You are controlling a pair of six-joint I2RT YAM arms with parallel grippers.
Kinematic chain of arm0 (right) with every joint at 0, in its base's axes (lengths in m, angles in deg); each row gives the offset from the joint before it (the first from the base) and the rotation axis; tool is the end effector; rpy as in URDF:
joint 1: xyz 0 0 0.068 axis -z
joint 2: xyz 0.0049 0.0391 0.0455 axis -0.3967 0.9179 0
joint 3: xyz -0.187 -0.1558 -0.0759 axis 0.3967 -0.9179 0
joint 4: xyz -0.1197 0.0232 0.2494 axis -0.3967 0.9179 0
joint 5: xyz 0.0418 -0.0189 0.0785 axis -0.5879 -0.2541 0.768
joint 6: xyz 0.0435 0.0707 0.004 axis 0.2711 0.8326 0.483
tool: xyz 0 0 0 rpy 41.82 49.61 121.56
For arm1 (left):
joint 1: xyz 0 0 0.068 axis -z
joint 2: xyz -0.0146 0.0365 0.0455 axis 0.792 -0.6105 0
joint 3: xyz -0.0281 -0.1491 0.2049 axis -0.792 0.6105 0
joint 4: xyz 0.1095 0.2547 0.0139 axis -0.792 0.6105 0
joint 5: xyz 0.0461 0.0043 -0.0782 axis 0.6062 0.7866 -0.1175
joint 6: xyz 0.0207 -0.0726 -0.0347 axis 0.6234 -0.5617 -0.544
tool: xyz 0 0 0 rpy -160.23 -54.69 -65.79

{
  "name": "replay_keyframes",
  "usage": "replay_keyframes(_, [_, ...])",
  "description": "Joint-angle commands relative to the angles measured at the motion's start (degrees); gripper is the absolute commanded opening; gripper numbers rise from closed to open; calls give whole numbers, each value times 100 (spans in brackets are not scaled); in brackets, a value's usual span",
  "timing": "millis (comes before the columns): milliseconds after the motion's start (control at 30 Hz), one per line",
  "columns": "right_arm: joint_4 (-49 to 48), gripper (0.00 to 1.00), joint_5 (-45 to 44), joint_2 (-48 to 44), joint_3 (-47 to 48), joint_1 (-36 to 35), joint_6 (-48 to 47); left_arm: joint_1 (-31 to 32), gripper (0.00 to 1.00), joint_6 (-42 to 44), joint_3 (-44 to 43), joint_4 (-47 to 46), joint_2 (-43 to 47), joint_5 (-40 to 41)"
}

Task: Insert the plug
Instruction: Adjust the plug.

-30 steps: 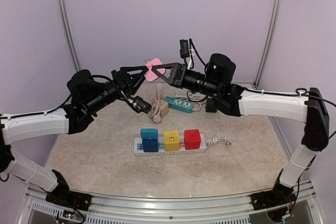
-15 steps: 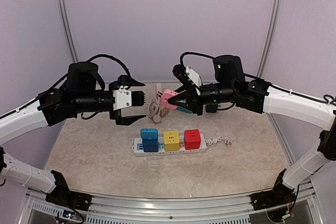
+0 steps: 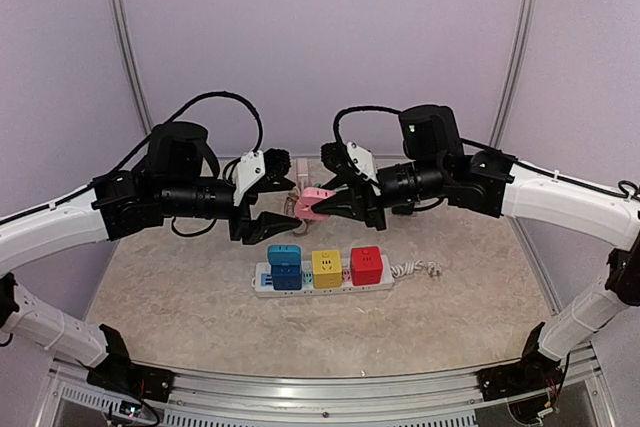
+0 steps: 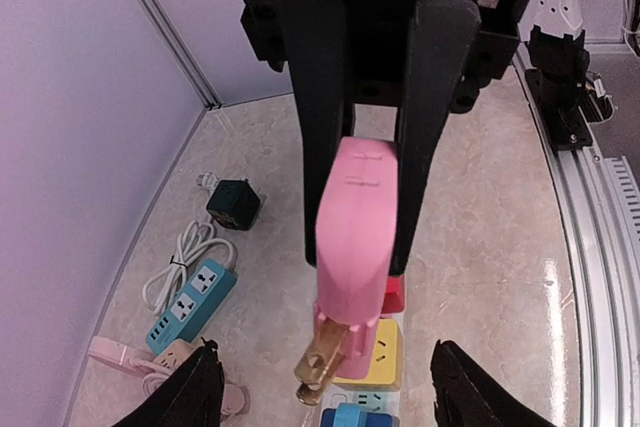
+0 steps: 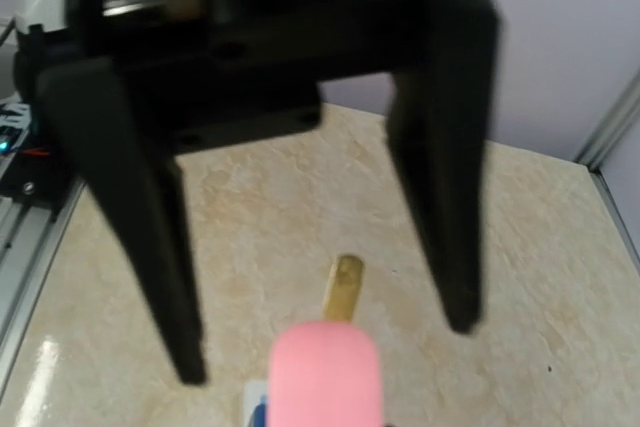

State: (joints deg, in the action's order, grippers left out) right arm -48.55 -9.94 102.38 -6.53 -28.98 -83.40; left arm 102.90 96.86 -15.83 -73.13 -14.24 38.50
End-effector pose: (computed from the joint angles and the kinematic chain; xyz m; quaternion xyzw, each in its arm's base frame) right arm 0.2098 0.3333 0.3245 -0.6146 0.5220 0.3434 0.4816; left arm 0.1984 -0.2768 0.3132 0.5888 0.5757 -0.2353 0.5163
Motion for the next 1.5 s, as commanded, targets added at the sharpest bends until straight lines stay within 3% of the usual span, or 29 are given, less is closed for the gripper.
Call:
replay_keyframes(0, [208, 0, 91, -92, 142, -152, -248, 88, 67, -409, -35, -376, -103, -129])
replay_keyframes(300, [99, 0, 38, -183, 135, -195, -243, 215, 27, -228, -10, -445, -179, -136])
replay_keyframes(433, [64, 0, 68, -207, 135, -197, -194, 235, 1, -176, -3, -472, -197, -160])
replay_keyframes(533, [-107, 0, 40, -258, 57, -199, 5, 234, 0, -153, 43, -581, -158, -127])
replay_keyframes(567, [-243, 6, 11, -312, -12, -196, 130, 238, 0, -157, 69, -651, -125, -90])
replay_keyframes(633, [-557, 41, -137, -437, -225, -191, 427, 238, 0, -199, 124, -875, -67, 20])
replay_keyframes(667, [-785, 53, -202, -504, -371, -177, 583, 231, 0, -270, 148, -1016, -26, 96])
replay_keyframes(733, [-1419, 68, -259, -652, -752, -141, 964, 192, 0, -437, 188, -1297, 67, 165])
replay_keyframes(800, [-2127, 72, -124, -754, -1203, -60, 1390, 163, 0, -575, 228, -1650, 138, 95])
replay_keyframes(933, [-3563, 70, 252, -627, -1685, 107, 2559, 111, 0, -1003, 333, -2040, 211, -147])
replay_keyframes(1067, [-4167, 62, 603, -172, -1562, 223, 3411, 81, 0, -1380, 464, -2438, 233, -337])
replay_keyframes(1133, [-4532, 51, 825, 6, -1544, 312, 3786, 81, 0, -1528, 526, -2536, 262, -352])
replay_keyframes(1200, [-4991, 34, 1002, 103, -1576, 338, 4115, 72, 0, -1607, 592, -2589, 282, -356])
replay_keyframes(1400, [-5495, 40, 1192, 179, -1596, 340, 4299, 33, 0, -1859, 766, -2756, 338, -333])
replay_keyframes(1467, [-5481, 31, 1231, 192, -1561, 341, 4290, 20, 0, -1900, 801, -2779, 348, -342])
